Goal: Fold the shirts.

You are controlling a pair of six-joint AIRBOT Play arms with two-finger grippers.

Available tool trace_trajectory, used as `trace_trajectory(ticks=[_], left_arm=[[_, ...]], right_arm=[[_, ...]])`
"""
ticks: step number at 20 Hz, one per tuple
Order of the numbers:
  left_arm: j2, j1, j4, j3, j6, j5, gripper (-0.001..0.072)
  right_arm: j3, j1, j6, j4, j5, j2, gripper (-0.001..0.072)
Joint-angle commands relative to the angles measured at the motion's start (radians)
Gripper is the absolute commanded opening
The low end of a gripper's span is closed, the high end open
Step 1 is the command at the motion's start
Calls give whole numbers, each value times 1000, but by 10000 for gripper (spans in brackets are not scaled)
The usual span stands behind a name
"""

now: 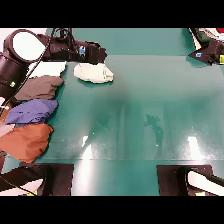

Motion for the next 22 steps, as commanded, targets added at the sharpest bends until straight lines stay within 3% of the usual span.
trace_trajectory(ticks=[1, 15, 17, 18, 19, 20, 22], left_arm=[[0, 0, 0, -1, 0, 1, 28], [0, 0, -13, -1, 1, 29, 29], [-3, 0, 80, -1, 16, 70, 31], [-8, 4, 167, -2, 10, 83, 238], [-21, 17, 257, -2, -35, 89, 514], [-43, 40, 342, -2, -105, 81, 563], [-115, 119, 401, -2, -188, 60, 565]], right_arm=[[-1, 1, 0, 3, 0, -1, 16], [-1, 1, 0, 2, -2, -5, 16], [-1, 2, 0, 2, -22, -5, 16], [-1, 2, 0, 2, -27, -5, 16], [-1, 2, 0, 2, -27, -5, 16], [-1, 2, 0, 7, -26, -5, 16], [-1, 2, 1, 33, -22, -5, 16]])
